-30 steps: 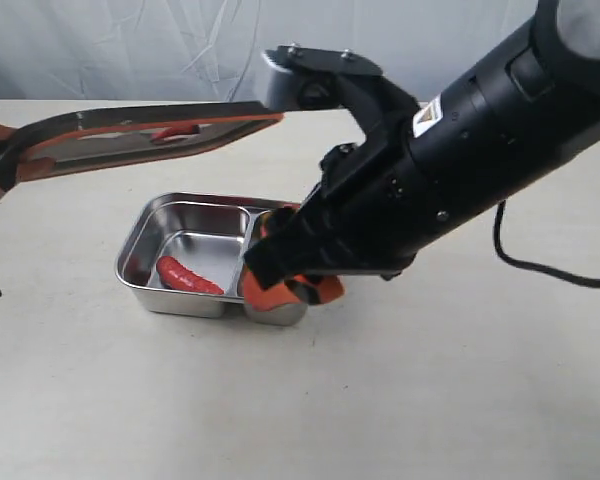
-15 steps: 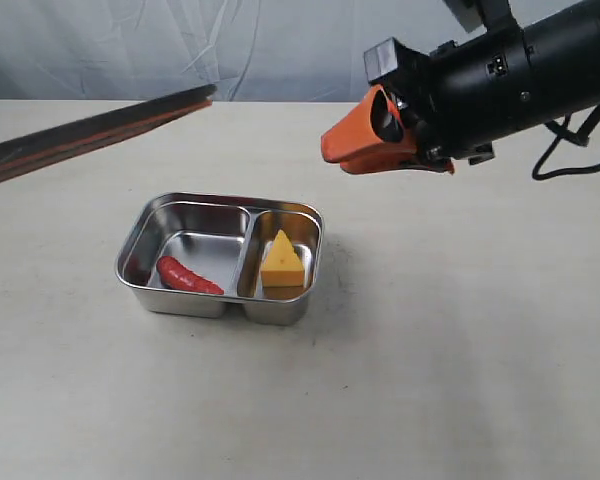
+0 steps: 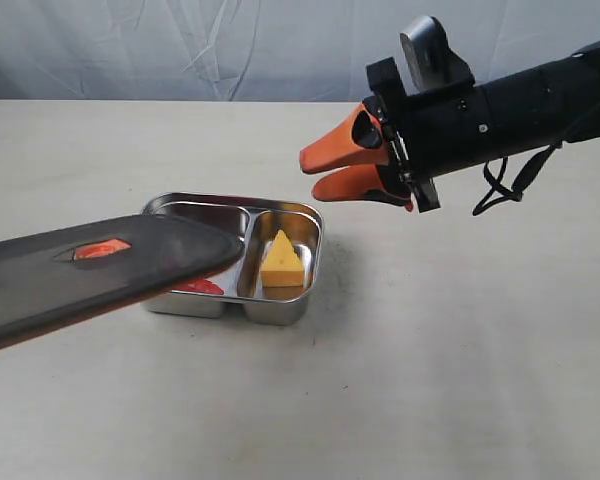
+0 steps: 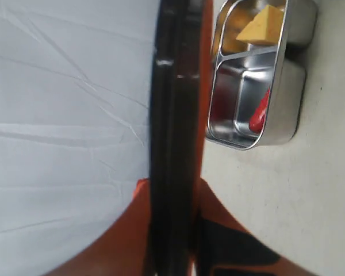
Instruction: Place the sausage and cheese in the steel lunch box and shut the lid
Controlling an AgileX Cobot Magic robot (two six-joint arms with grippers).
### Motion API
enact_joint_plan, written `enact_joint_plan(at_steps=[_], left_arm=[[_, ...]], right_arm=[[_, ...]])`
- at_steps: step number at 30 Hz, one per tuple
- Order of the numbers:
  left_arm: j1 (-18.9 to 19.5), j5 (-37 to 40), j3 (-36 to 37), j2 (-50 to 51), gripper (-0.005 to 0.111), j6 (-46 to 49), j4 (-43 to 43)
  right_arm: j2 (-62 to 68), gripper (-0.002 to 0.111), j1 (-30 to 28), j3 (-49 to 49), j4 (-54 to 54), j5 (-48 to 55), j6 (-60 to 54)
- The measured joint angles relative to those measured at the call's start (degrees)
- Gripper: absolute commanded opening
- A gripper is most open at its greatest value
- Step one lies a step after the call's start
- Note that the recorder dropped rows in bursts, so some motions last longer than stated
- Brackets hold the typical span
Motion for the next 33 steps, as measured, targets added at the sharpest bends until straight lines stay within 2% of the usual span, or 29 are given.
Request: enact_joint_plan(at_steps=[5, 14, 25, 30, 31, 33], left_arm=[[0.0, -3.7, 1.5, 0.1, 0.000, 6.2, 3.1], [0.0, -15.1, 1.8, 3.9, 0.000, 7.1, 5.8], [0.0, -14.0, 1.9, 3.7, 0.000, 12.9, -6.6], [0.0, -14.2, 1.9, 3.1, 0.000, 16.8, -8.6], [0.0, -14.2, 1.7, 3.1, 0.000, 16.9, -8.9], [0.0, -12.5, 1.9, 3.1, 0.000, 16.9, -10.6]], right_arm=[[0.0, 0.046, 3.1, 0.0, 2.4, 0.1, 2.2], [0.0, 0.046, 8.7, 0.0, 3.0, 1.0, 6.1], [0.0, 0.046, 8.9, 0.0, 10.4, 0.8, 6.3], [0.4, 0.046, 12.5, 0.0, 13.0, -4.1, 5.9], [0.5, 0.045, 13.1, 0.0, 13.7, -4.3, 5.7], [0.5, 0.037, 15.0, -0.1, 16.3, -2.3, 5.3]])
